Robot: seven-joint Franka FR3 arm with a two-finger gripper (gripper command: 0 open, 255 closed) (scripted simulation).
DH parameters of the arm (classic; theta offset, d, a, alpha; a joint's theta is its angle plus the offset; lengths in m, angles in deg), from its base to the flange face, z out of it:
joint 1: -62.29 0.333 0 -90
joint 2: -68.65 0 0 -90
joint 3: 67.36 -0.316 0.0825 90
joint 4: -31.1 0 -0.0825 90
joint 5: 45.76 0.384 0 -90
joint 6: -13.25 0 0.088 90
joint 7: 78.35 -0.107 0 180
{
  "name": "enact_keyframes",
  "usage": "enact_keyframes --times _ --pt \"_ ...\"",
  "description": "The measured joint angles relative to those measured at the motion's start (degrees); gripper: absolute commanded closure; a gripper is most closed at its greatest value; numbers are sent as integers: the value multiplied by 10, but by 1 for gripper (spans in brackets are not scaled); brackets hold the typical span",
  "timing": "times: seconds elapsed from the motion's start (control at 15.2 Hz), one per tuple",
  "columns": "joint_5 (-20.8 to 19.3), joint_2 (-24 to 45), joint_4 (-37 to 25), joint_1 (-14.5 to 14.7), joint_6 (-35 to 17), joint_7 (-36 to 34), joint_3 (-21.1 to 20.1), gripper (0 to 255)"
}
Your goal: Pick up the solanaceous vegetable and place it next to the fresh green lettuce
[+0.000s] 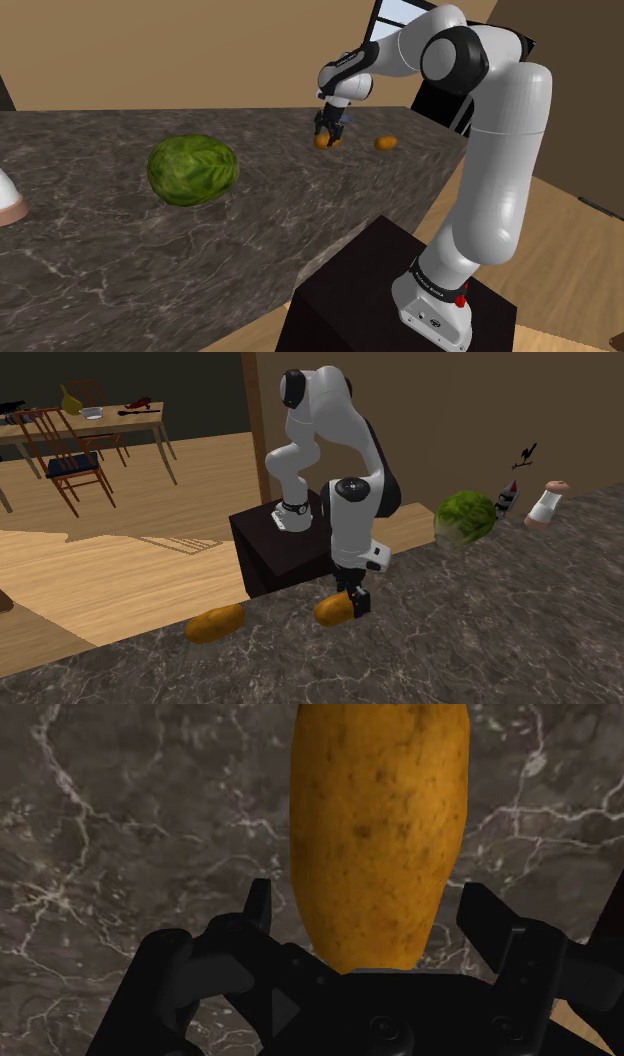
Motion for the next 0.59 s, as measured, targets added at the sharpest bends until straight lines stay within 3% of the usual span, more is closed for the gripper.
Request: enact_keyframes --times 0.46,0.53,0.59 --pt "4 6 1 -1 -7 2 -2 0" --pt "4 6 1 -1 -7 2 -2 255" --pt "4 5 1 -1 -7 2 -2 255"
